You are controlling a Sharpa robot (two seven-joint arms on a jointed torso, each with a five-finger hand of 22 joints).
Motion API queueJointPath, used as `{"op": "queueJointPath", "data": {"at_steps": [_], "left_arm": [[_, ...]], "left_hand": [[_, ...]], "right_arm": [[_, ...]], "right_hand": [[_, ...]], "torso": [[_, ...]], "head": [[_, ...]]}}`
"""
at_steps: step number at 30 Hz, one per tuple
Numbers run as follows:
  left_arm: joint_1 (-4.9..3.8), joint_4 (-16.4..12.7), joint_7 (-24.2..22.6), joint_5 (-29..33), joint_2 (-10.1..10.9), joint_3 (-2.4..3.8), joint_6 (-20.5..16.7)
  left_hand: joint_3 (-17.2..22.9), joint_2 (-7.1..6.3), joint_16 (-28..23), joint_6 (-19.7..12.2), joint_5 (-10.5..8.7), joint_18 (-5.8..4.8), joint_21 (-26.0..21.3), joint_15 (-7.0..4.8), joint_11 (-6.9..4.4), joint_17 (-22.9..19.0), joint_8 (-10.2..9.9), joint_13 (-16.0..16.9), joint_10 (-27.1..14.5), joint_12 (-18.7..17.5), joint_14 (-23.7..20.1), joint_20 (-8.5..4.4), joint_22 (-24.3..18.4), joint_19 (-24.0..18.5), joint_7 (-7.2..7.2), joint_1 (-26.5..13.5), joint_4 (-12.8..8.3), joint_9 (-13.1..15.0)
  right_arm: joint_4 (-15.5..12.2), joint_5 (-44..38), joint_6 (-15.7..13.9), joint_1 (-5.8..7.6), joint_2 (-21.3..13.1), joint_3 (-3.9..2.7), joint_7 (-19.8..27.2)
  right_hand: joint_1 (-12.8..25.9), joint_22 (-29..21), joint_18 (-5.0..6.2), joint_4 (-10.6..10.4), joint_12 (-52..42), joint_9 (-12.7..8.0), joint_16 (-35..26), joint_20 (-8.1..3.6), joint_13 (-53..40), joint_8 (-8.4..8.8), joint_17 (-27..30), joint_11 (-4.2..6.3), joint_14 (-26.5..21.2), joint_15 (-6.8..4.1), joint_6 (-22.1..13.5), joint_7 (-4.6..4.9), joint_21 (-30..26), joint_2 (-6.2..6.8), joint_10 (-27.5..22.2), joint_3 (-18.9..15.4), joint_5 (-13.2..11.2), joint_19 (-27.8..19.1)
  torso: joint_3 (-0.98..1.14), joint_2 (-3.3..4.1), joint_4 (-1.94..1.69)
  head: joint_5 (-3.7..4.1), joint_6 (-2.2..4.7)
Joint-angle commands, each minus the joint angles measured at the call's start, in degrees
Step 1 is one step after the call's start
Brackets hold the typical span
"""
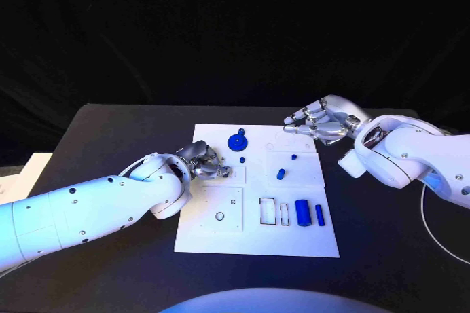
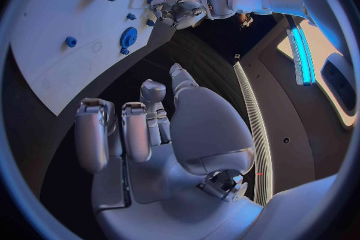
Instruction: Assemble the parts on the task board
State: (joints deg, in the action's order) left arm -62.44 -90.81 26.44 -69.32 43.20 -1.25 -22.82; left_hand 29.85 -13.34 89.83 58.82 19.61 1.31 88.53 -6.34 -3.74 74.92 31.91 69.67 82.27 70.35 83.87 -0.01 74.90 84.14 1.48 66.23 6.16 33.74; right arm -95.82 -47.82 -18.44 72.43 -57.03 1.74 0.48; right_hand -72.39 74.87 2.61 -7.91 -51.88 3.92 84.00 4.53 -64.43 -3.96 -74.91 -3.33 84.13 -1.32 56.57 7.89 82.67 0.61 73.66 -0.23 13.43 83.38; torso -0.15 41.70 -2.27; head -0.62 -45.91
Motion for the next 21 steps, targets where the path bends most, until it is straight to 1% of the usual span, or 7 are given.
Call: {"op": "queueJointPath", "data": {"at_steps": [1,4,9,14,15,18,21], "left_arm": [[0.02,0.37,2.22,5.85,-0.13,-0.27,4.52],[-0.43,0.46,2.61,7.42,-0.13,-0.24,5.54],[-1.47,0.52,3.40,8.50,-0.04,-0.22,6.98],[-2.66,0.62,3.97,8.73,0.01,-0.22,7.78],[-2.85,0.63,4.08,8.70,0.01,-0.22,7.93],[-3.29,0.64,4.35,8.57,0.01,-0.22,8.28],[-3.63,0.68,4.61,8.20,-0.02,-0.23,8.56]], "left_hand": [[-0.56,0.00,0.17,2.34,1.62,-0.84,0.15,-0.48,-0.31,15.08,0.24,0.16,0.03,0.44,6.13,-0.40,13.38,5.03,-1.91,-0.47,0.02,0.10],[-0.89,-0.07,0.17,2.54,1.91,-0.84,0.13,-0.49,-0.33,15.08,0.31,0.33,0.16,0.60,6.13,-0.41,13.36,5.02,-1.96,-0.69,0.09,0.15],[-1.57,-0.12,0.17,2.90,2.04,-0.88,0.24,-0.51,-0.39,15.08,0.47,0.54,0.36,0.79,6.13,-0.43,13.52,5.10,-2.06,-1.10,0.26,0.25],[-1.96,-0.16,0.17,3.11,2.06,-0.90,0.30,-0.52,-0.44,15.08,0.59,0.68,0.50,0.93,6.13,-0.44,13.60,5.13,-2.15,-1.19,0.26,0.33],[-2.03,-0.18,0.17,3.13,2.06,-0.91,0.31,-0.52,-0.45,15.08,0.61,0.67,0.51,0.93,6.13,-0.44,13.62,5.14,-2.16,-1.19,0.25,0.34],[-2.17,-0.22,0.17,3.18,2.05,-0.92,0.34,-0.53,-0.47,15.08,0.64,0.68,0.53,0.93,6.13,-0.44,13.65,5.16,-2.19,-1.20,0.23,0.36],[-2.38,-0.29,0.17,3.24,2.05,-0.93,0.37,-0.54,-0.49,15.08,0.68,0.65,0.56,0.91,6.13,-0.44,13.69,5.18,-2.22,-1.19,0.18,0.39]], "right_arm": [[-0.04,0.03,0.95,-0.04,0.04,0.00,0.52],[-0.04,0.16,1.03,-0.04,0.03,0.00,0.53],[-0.05,0.25,1.09,-0.04,0.03,0.00,0.53],[-0.03,0.27,1.11,-0.04,0.07,0.00,0.55],[-0.03,0.27,1.11,-0.04,0.08,0.00,0.55],[-0.03,0.28,1.10,-0.04,0.09,0.00,0.56],[-0.04,0.28,1.10,-0.04,0.09,0.00,0.56]], "right_hand": [[0.27,-0.06,0.59,-0.09,-0.36,0.09,-0.26,0.09,-0.02,-0.14,-5.65,0.37,3.84,-0.06,0.35,0.08,-0.21,-0.50,0.03,-0.36,0.28,-0.34],[0.27,-0.06,0.59,-0.09,-0.36,0.09,-0.26,0.09,-0.02,-0.14,-5.65,0.37,3.84,-0.06,0.35,0.08,-0.21,-0.50,0.03,-0.36,0.28,-0.34],[0.27,-0.03,0.58,-0.12,-0.37,0.09,-0.28,0.09,-0.02,-0.14,-5.63,0.38,3.83,-0.06,0.35,0.08,-0.20,-0.53,0.03,-0.39,0.37,-0.33],[0.26,-0.07,0.59,-0.13,-0.38,0.09,-0.30,0.09,-0.01,-0.14,-5.60,0.38,3.83,-0.06,0.36,0.08,-0.22,-0.56,0.02,-0.42,0.47,-0.35],[0.25,-0.09,0.59,-0.13,-0.38,0.09,-0.30,0.09,-0.01,-0.14,-5.60,0.38,3.83,-0.06,0.36,0.08,-0.23,-0.56,0.02,-0.43,0.48,-0.35],[0.25,-0.10,0.60,-0.13,-0.38,0.09,-0.30,0.09,-0.01,-0.14,-5.60,0.38,3.83,-0.06,0.36,0.08,-0.24,-0.56,0.02,-0.43,0.49,-0.36],[0.25,-0.10,0.60,-0.13,-0.38,0.09,-0.30,0.09,-0.01,-0.14,-5.60,0.38,3.83,-0.06,0.36,0.08,-0.24,-0.56,0.02,-0.43,0.49,-0.36]], "torso": [[0.00,0.01,0.00],[0.01,-0.01,-0.05],[0.02,-0.01,-0.11],[0.05,-0.04,-0.06],[0.03,-0.04,-0.08],[-0.03,-0.02,-0.06],[-0.04,-0.01,-0.05]], "head": [[0.13,-0.12],[0.20,-0.22],[0.43,-0.45],[0.36,-0.49],[0.37,-0.50],[0.40,-0.57],[0.40,-0.60]]}}
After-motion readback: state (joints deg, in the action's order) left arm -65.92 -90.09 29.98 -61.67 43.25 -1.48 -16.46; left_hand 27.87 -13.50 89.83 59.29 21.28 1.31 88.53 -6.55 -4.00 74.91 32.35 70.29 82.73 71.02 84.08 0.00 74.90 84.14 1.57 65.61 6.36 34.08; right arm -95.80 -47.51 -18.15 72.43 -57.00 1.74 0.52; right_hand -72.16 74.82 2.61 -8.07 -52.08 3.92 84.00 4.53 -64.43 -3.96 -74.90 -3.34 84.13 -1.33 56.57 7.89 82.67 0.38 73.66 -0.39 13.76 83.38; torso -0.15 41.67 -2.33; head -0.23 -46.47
